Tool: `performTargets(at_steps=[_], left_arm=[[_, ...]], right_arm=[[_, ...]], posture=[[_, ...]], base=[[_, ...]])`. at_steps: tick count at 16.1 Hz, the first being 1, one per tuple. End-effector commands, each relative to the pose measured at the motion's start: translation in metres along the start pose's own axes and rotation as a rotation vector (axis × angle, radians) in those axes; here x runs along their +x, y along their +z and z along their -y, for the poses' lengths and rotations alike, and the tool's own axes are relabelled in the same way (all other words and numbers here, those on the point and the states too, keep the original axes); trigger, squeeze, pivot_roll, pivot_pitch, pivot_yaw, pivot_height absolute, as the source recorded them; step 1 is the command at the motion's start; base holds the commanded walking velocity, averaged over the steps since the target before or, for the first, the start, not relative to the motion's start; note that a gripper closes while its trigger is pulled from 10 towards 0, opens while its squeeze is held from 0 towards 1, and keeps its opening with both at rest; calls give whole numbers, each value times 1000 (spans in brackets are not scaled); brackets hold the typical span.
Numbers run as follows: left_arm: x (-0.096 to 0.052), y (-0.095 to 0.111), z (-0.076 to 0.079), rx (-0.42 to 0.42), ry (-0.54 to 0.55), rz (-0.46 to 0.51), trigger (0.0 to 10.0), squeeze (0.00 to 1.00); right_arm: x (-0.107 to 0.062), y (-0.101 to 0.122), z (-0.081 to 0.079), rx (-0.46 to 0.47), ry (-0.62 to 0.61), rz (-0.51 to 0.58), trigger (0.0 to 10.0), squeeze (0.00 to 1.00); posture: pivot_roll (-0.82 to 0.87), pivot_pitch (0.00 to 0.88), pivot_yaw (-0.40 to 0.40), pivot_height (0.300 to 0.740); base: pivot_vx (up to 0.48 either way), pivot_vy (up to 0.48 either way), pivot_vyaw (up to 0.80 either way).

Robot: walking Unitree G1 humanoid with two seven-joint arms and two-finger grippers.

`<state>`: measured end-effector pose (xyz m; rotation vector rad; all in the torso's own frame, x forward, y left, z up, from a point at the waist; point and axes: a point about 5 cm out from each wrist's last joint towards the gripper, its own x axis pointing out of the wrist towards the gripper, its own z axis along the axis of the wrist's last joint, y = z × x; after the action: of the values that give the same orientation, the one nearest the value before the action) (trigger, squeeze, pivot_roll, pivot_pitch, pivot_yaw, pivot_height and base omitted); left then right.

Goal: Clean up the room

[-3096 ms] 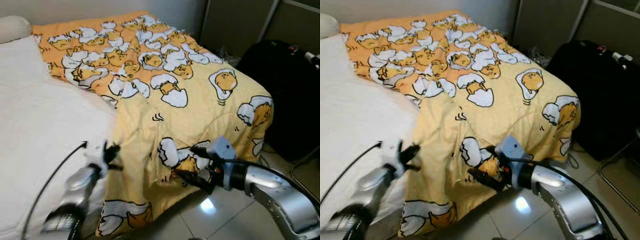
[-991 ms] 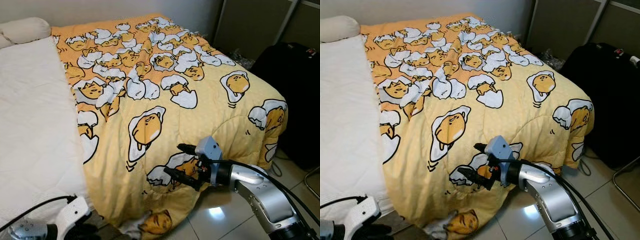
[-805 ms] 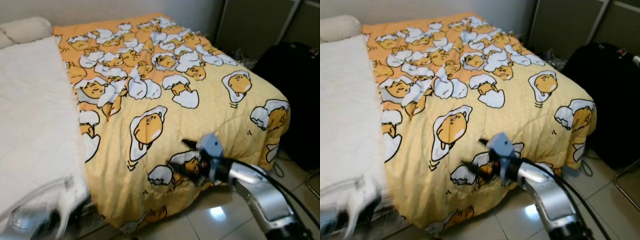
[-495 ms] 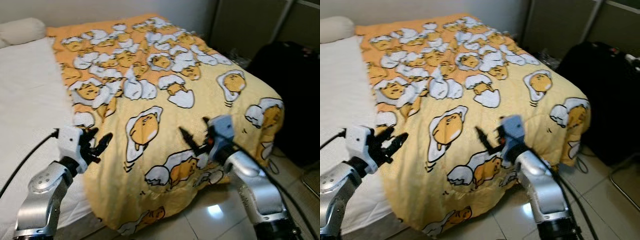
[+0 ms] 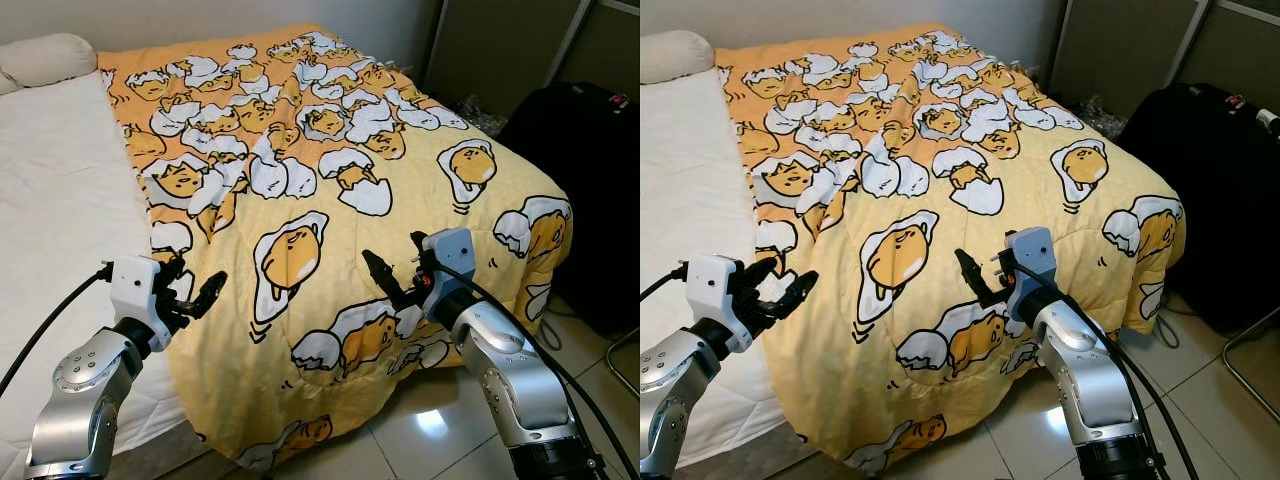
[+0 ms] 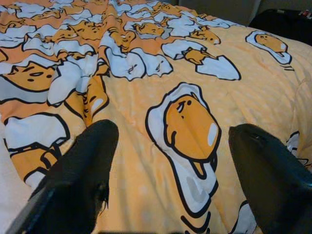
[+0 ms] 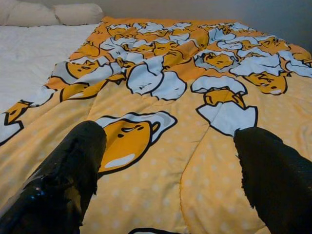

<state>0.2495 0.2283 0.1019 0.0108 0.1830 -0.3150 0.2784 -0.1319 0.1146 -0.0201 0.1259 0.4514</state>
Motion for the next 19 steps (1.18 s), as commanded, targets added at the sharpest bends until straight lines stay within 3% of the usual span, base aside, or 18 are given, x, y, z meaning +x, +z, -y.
performTargets(at_steps=[1, 6, 7, 9, 10, 16, 19], left_arm=[[-2, -1, -3, 1, 13, -10, 10000, 1000], [-2, -1, -3, 1, 13, -10, 10000, 1000], [4, 2, -1, -19, 66, 30, 10000, 1000], [40, 11, 17, 93, 245, 86, 10000, 973], [42, 12, 19, 103, 257, 86, 10000, 973], [45, 5, 28, 97, 287, 90, 10000, 969], [42, 1, 29, 126, 302, 78, 10000, 812]], right_arm=[[0, 3, 1, -8, -6, 2, 10000, 0], [0, 3, 1, -8, -6, 2, 10000, 0], [1, 3, 0, -42, -43, -10, 10000, 0], [7, -8, 25, -62, -341, -36, 10000, 0], [8, -9, 28, -59, -367, -35, 10000, 0], [9, -8, 31, -65, -373, -13, 10000, 0], [12, -8, 30, -77, -333, -28, 10000, 0]], posture=[[-64, 0, 37, 740], [-64, 0, 37, 740], [-67, 0, 36, 740], [-62, 0, 9, 740], [-68, 0, 13, 740], [-60, 0, 3, 740], [-53, 0, -4, 740]], base=[[0, 0, 0], [0, 0, 0], [0, 0, 0], [0, -480, 0], [0, -480, 0], [0, -480, 0], [0, -86, 267]])
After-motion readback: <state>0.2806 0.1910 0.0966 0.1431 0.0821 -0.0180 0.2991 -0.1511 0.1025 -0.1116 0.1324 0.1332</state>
